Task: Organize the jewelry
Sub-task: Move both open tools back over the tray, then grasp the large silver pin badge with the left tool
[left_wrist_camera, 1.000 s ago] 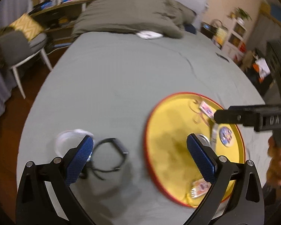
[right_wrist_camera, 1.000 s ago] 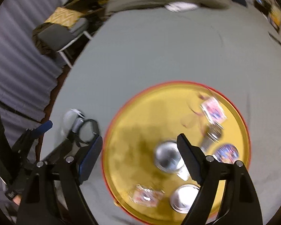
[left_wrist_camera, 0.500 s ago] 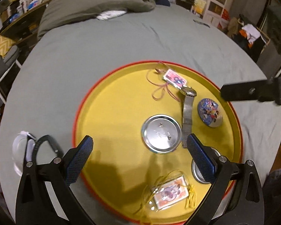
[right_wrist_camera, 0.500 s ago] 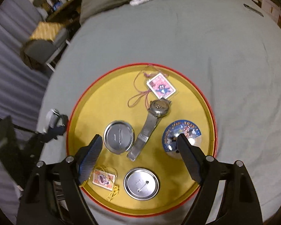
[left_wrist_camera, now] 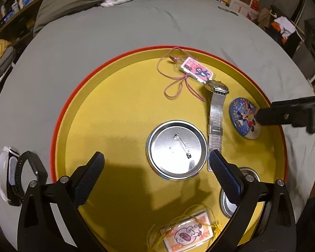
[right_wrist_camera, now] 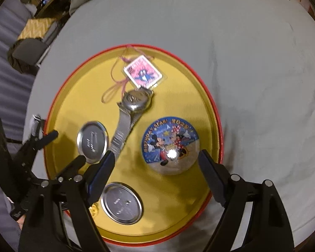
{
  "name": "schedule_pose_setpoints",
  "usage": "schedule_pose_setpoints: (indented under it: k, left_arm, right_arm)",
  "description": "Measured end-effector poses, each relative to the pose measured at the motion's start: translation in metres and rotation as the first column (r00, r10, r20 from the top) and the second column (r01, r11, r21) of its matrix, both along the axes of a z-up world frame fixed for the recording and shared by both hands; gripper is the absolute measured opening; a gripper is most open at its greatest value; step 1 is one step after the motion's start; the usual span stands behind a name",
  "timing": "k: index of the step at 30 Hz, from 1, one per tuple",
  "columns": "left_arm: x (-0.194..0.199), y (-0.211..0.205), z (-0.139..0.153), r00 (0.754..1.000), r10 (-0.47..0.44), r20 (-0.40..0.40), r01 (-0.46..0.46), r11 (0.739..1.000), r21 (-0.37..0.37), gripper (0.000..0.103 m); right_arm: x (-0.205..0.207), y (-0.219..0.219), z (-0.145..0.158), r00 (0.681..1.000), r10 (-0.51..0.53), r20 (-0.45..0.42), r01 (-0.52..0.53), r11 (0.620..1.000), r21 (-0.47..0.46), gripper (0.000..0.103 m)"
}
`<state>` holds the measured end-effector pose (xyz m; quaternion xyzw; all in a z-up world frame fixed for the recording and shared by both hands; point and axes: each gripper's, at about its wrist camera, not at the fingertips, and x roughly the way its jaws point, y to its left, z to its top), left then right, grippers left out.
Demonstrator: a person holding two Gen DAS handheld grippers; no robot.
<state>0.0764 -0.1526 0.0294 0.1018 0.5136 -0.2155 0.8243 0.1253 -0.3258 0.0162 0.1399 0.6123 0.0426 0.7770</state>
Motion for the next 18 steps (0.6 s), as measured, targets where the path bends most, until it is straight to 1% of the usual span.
schedule_pose_setpoints:
  k: [2, 6, 11, 15, 18]
  left_arm:
    - [0.000, -0.005, -0.003, 1.000, -0.016, 0.008, 0.016, 1.000, 0.021, 0.097]
    - [-0.002, -0.014, -0.005, 0.999, -0.039, 0.033, 0.037, 0.997, 0.068, 0.097]
    - [0.000, -0.020, -0.007, 0.998, -0.056, 0.033, 0.053, 0.995, 0.079, 0.097]
    - [0.002, -0.024, -0.012, 0.997, -0.064, 0.036, 0.060, 0.993, 0.105, 0.097]
    - [0.005, -0.027, -0.016, 0.998, -0.066, 0.023, 0.063, 0.991, 0.119, 0.097]
  right_arm:
    - [0.000, 0.002, -0.005, 1.000, 0.011, -0.019, -0.012, 1.000, -0.023, 0.077]
    - [0.002, 0.002, -0.018, 0.999, 0.017, -0.046, -0.019, 0.999, -0.038, 0.077]
    - [0.004, 0.005, -0.028, 0.997, 0.039, -0.071, -0.043, 0.997, -0.057, 0.077]
    - [0.005, 0.012, -0.029, 0.996, 0.059, -0.068, -0.066, 0.992, -0.104, 0.077]
    - [0.005, 0.015, -0.030, 0.996, 0.069, -0.062, -0.077, 0.988, -0.131, 0.078]
